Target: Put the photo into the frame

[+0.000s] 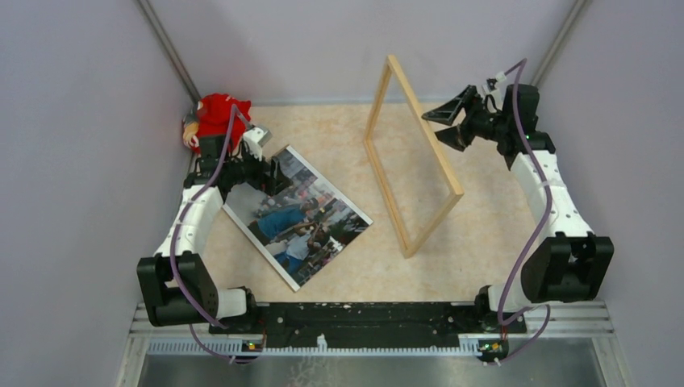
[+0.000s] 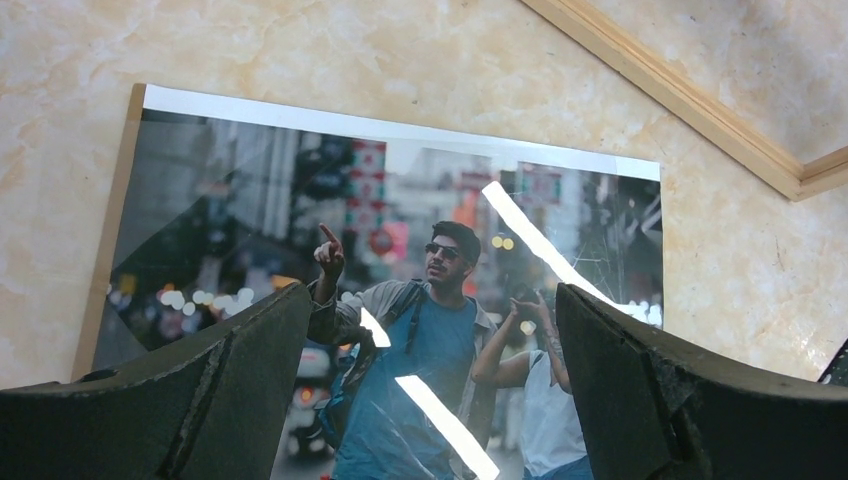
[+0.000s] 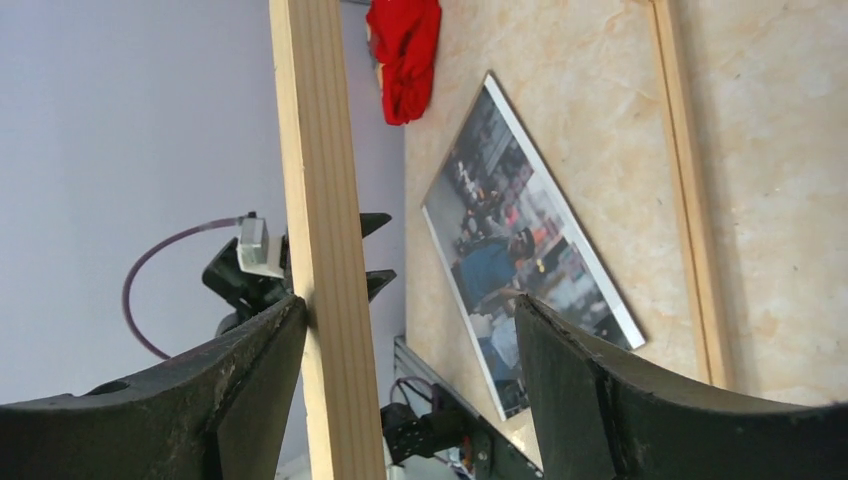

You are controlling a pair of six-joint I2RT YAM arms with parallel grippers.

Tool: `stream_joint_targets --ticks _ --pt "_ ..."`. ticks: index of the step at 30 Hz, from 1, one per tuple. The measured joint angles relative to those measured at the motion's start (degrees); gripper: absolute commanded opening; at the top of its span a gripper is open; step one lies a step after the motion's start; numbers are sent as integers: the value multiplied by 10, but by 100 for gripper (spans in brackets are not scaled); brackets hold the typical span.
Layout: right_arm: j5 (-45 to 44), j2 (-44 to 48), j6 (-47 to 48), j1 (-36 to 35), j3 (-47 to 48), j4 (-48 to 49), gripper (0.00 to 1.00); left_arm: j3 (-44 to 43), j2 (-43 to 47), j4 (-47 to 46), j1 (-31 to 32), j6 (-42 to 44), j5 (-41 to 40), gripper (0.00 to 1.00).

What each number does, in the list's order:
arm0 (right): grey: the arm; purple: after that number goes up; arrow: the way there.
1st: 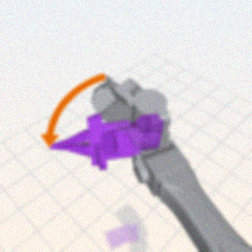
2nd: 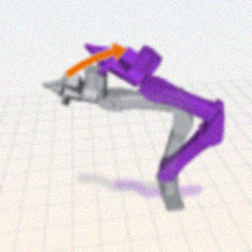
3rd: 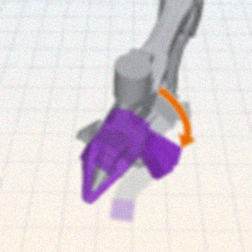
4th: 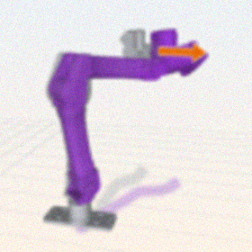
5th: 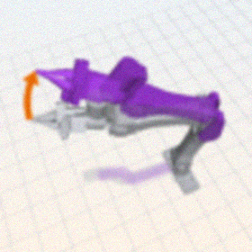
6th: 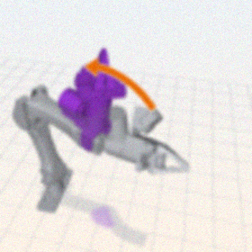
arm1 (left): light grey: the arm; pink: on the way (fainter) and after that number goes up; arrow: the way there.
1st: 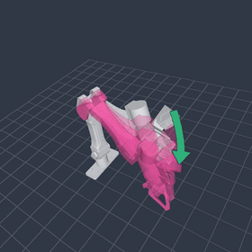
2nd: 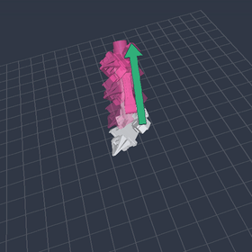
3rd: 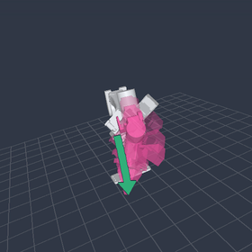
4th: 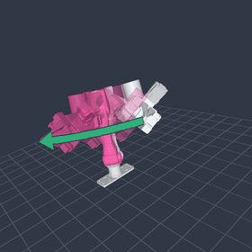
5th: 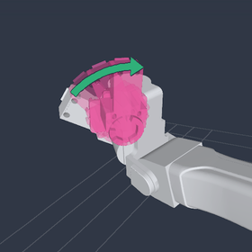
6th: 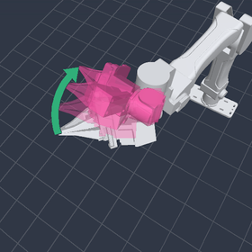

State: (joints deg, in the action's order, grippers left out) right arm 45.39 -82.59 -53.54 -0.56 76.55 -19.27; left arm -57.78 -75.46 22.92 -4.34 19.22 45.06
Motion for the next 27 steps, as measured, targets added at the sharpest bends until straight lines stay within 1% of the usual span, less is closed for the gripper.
stream_joint_targets --ticks 3,8,18,23,27 --pt "-13 10 27 8 2 -22 74 6 0 -2 0 2 -3 99" --pt "-21 19 45 24 2 -43 74 10 0 -3 0 5 -9 99" --pt "-14 39 30 39 -3 -39 73 14 0 -6 0 13 -10 99" --pt "-5 61 10 55 -42 -20 69 15 0 -6 0 17 -10 99" --pt "-15 61 27 57 -42 -36 69 15 0 -6 0 18 -10 99"
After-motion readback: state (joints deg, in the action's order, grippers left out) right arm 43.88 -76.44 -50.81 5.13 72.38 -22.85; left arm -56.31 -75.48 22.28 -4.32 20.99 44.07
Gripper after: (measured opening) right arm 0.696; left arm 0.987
